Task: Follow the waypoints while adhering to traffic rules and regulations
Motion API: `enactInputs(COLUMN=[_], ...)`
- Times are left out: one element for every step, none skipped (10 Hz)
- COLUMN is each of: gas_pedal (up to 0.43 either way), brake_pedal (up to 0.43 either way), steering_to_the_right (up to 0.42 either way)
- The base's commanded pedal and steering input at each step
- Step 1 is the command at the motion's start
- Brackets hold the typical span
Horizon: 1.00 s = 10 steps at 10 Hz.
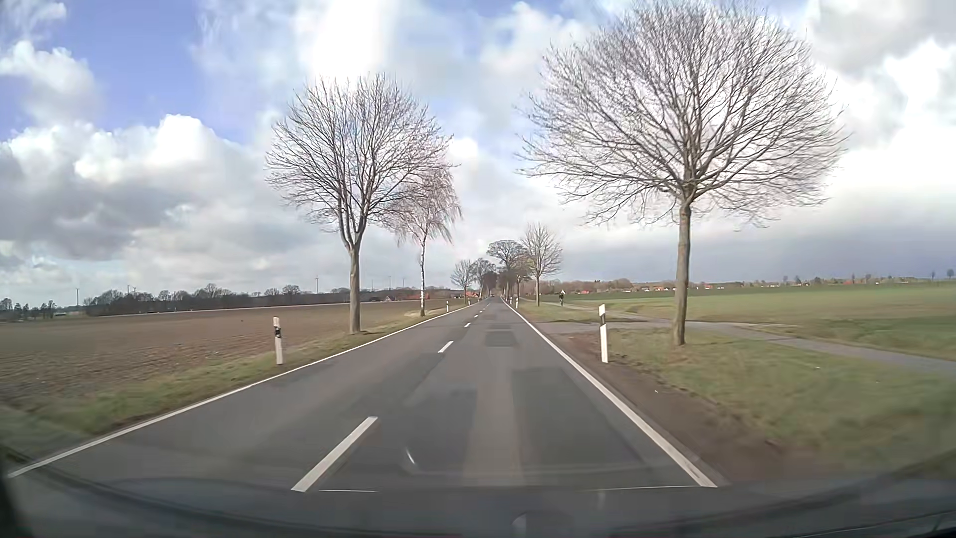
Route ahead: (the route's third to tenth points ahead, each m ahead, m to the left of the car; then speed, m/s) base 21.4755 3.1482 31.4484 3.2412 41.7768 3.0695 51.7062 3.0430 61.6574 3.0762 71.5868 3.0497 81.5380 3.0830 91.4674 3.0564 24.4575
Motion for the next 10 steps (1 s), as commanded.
enactInputs(gas_pedal=[0.311, 0.311, 0.311, 0.311, 0.299, 0.299, 0.299, 0.299, 0.299, 0.299], brake_pedal=[0.000, 0.000, 0.000, 0.000, 0.000, 0.000, 0.000, 0.000, 0.000, 0.000], steering_to_the_right=[-0.003, -0.003, -0.003, -0.003, -0.003, -0.003, -0.003, -0.003, -0.003, -0.003])
